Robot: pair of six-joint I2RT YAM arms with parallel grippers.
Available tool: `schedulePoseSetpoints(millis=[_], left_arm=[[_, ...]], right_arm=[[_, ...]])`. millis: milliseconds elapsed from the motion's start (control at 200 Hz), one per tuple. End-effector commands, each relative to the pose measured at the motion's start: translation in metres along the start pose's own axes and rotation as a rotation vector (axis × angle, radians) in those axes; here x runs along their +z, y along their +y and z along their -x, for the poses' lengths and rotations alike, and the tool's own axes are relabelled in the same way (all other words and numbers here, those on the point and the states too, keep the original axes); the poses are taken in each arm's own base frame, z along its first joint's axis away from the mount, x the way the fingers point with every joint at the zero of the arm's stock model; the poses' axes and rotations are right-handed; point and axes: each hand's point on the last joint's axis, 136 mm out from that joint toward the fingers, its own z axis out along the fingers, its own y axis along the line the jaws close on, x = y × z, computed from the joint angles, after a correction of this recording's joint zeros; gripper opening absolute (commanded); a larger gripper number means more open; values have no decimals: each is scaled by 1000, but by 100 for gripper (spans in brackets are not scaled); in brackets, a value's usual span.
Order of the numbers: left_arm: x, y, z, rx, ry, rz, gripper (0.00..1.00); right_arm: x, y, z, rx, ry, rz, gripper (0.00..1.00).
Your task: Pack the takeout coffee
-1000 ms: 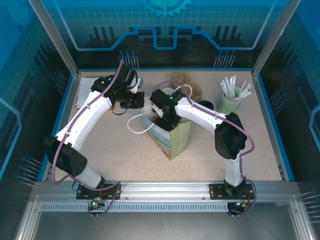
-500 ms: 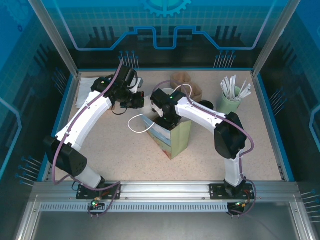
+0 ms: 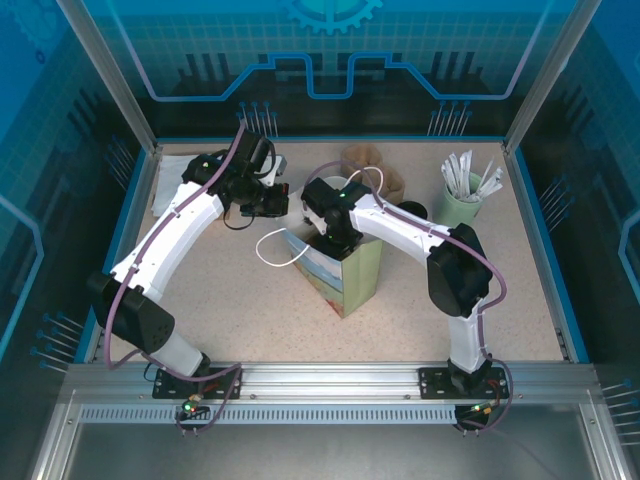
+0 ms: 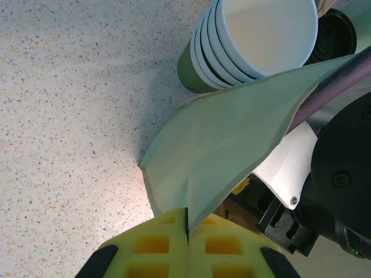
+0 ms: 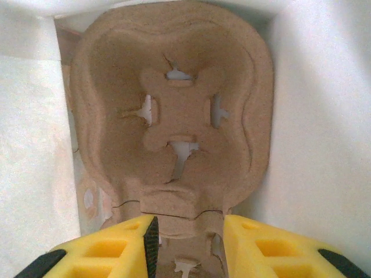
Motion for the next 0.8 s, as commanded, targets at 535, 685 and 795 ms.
schedulePoseSetpoints(millis=[535,685,795], left_arm=[[-3,-4,-8,-13,28,-11,2],[-5,-4,-8,-12,26,-11,2],[-5,-5,-7,-11,24,-12,2]], right_arm=[[43,-7,-19,-5,119,14,36],[46,-7,-21,-7,135,16,36],[33,-5,-14,-4,100,25,36]])
